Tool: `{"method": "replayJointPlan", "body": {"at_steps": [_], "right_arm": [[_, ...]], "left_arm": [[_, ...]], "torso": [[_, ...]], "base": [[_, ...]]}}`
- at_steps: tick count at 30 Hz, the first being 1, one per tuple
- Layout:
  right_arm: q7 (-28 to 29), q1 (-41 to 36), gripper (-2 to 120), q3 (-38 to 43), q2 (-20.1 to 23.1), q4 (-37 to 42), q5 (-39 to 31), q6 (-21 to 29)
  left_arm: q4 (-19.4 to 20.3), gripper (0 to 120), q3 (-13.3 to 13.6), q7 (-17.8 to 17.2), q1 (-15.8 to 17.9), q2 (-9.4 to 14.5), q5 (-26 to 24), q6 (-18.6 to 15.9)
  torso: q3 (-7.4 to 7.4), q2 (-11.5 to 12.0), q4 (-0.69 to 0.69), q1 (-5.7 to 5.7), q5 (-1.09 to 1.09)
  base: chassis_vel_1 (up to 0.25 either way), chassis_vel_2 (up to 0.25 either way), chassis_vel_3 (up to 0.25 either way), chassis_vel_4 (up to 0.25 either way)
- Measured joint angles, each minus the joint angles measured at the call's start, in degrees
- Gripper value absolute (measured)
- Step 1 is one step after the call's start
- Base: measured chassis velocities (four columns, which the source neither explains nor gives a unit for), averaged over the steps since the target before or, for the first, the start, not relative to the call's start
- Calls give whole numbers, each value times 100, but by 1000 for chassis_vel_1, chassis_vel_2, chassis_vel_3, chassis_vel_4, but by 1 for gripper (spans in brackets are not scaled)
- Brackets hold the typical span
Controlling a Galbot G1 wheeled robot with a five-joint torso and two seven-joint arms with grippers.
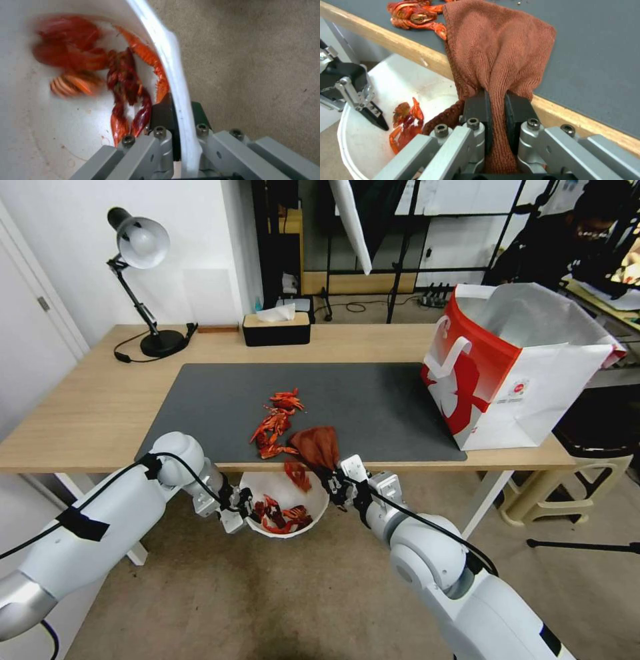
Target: Sweep shrimp from table into container with towel, then put container into takeout bag.
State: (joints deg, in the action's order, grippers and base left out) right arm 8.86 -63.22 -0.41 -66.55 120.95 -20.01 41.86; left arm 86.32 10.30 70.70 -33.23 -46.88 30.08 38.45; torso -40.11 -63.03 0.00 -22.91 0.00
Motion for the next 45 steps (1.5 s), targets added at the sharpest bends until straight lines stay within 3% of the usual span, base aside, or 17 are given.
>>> {"method": "replayJointPlan", "body": {"at_steps": [21, 28, 36, 45], "right_arm": [[-49, -173, 6, 257, 97, 513, -158, 0], [126, 122, 6, 528, 73, 427, -772, -210], [302, 1071, 6, 639, -164, -580, -1392, -992], [9, 2373, 6, 320, -217, -1955, -1009, -1143]], "left_arm": [[45, 0, -39, 14, -101, 61, 5, -7], [68, 0, -98, 11, -147, 135, 3, 8], [178, 0, -212, 17, -276, 250, 1, 22], [283, 0, -275, 68, -322, 349, 37, 59]], "torso": [[1, 0, -1, 0, 0], [0, 0, 0, 0, 0], [0, 0, 0, 0, 1], [-1, 1, 1, -1, 1]], "base": [[0, 0, 0, 0], [0, 0, 0, 0], [0, 0, 0, 0], [0, 0, 0, 0]]}}
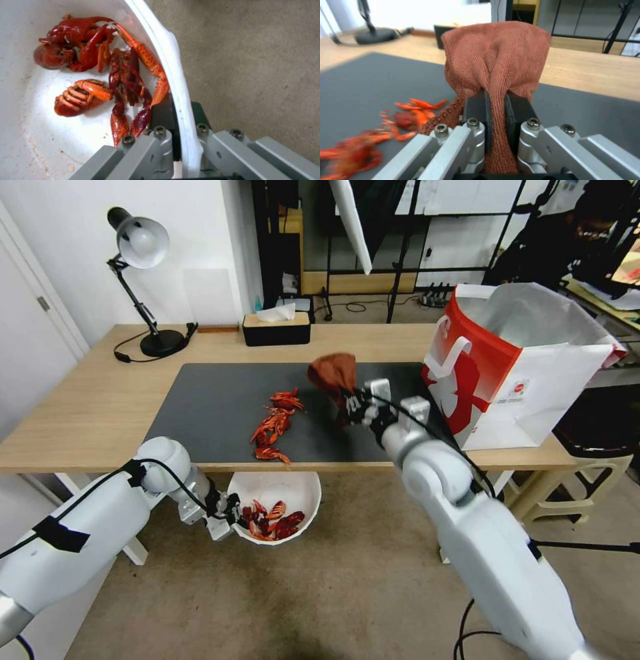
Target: Sweep shrimp from table into container with towel, then put container into takeout bag.
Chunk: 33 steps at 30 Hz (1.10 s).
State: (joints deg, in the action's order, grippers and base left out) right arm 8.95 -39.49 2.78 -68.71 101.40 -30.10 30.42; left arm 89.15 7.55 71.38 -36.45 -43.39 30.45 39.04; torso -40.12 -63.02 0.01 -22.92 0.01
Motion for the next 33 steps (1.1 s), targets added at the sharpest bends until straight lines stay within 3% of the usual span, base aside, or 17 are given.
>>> {"method": "replayJointPlan", "body": {"at_steps": [11, 33], "right_arm": [[-341, 905, 6, -607, -86, -1272, 423, 40], [-711, 1757, 6, -880, -639, -2581, -76, 438]], "left_arm": [[50, 0, 90, 68, 147, 46, 165, 102], [206, 0, 141, 154, 100, 259, 86, 109]], "torso": [[1, 0, -1, 0, 0], [1, 0, -1, 0, 0]], "base": [[0, 0, 0, 0], [0, 0, 0, 0]]}}
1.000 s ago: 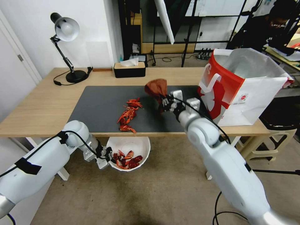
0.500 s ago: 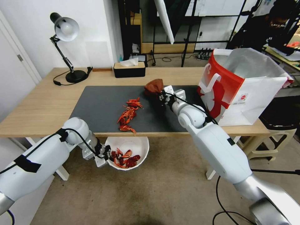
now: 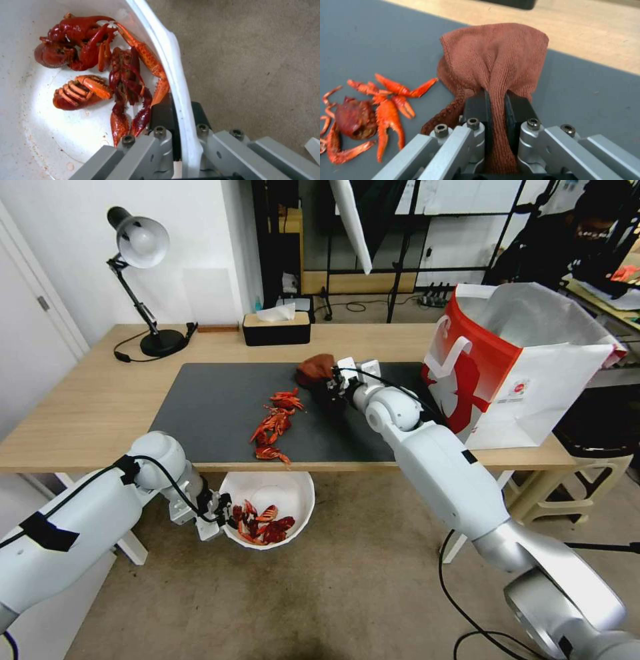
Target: Sweep shrimp from table into container with towel, then put container into takeout bag.
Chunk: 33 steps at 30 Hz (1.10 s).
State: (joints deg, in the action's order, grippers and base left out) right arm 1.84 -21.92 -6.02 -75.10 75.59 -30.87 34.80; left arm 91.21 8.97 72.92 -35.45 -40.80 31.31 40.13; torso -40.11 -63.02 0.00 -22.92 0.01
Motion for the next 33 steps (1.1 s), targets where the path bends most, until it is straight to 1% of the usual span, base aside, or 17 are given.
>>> {"method": "replayJointPlan", "body": {"at_steps": [3, 8, 12, 13, 19, 20, 26, 33], "right_arm": [[0, 0, 6, 0, 0, 0, 0, 0], [-121, 102, 6, -95, -52, -146, -7, 82], [-261, 112, 6, -201, -31, -173, -7, 135], [-322, 76, 6, -236, 3, -133, -7, 146], [-509, -55, 6, -390, 205, 130, -24, 157], [-549, -112, 6, -436, 300, 279, -64, 156], [-578, -337, 6, -619, 609, 853, -249, 194], [-583, -448, 6, -719, 767, 1153, -322, 220]], "left_arm": [[0, 0, 0, 0, 0, 0, 0, 0], [0, 0, -48, 0, -44, 13, -10, 10], [-10, 0, -113, -4, -106, 46, -32, 25], [-21, 0, -139, -8, -129, 62, -43, 33], [-67, 0, -183, -18, -148, 96, -100, 53], [-73, 0, -188, -23, -148, 98, -114, 53], [-95, 0, -194, -38, -119, 89, -124, 54], [-96, 0, -213, -49, -114, 108, -135, 55]], "torso": [[0, 0, 0, 0, 0], [0, 0, -1, 0, 0], [1, 0, 1, 0, -1], [1, -1, -1, 0, 0], [1, 0, -1, 0, -1], [1, 0, -1, 0, -1], [1, -1, -1, 1, -1], [1, -1, 0, 1, -1]], "base": [[0, 0, 0, 0], [0, 0, 0, 0], [0, 0, 0, 0], [0, 0, 0, 0], [0, 0, 0, 0], [0, 0, 0, 0], [0, 0, 0, 0], [0, 0, 0, 0]]}}
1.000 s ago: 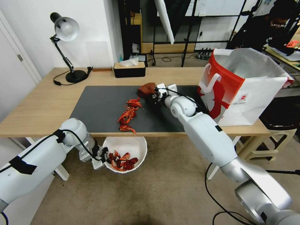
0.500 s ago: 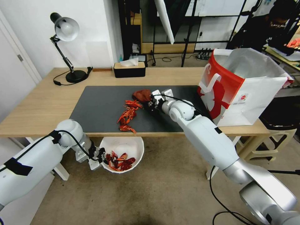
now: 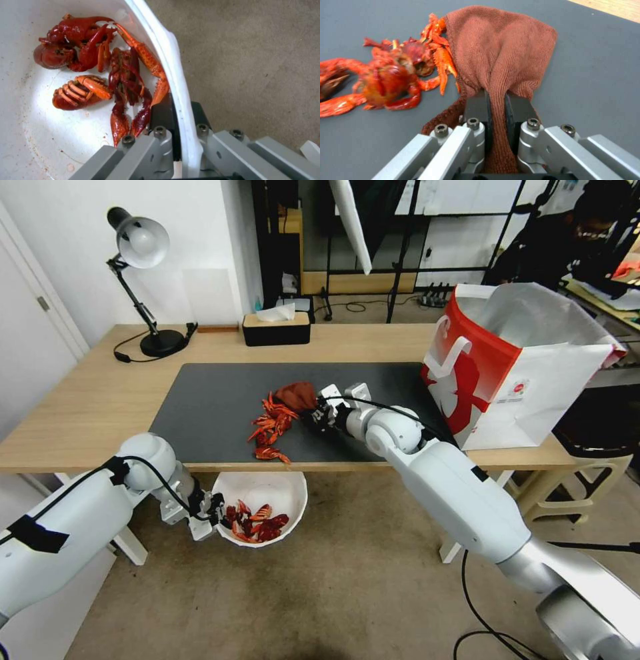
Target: Sweep shrimp from table into container with towel, then put container into takeout bag.
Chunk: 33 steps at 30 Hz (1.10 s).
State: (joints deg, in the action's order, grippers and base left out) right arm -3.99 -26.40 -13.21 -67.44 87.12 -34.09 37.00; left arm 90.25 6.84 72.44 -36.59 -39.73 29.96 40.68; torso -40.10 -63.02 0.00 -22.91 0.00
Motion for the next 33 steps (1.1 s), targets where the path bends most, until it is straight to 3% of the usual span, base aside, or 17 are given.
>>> {"method": "replayJointPlan", "body": {"at_steps": [33], "right_arm": [[316, -796, 6, 12, 375, 1306, -55, 166]], "left_arm": [[-46, 0, 19, 10, 91, 5, -194, -104]], "torso": [[-1, 0, 0, 0, 0]], "base": [[0, 0, 0, 0]]}}
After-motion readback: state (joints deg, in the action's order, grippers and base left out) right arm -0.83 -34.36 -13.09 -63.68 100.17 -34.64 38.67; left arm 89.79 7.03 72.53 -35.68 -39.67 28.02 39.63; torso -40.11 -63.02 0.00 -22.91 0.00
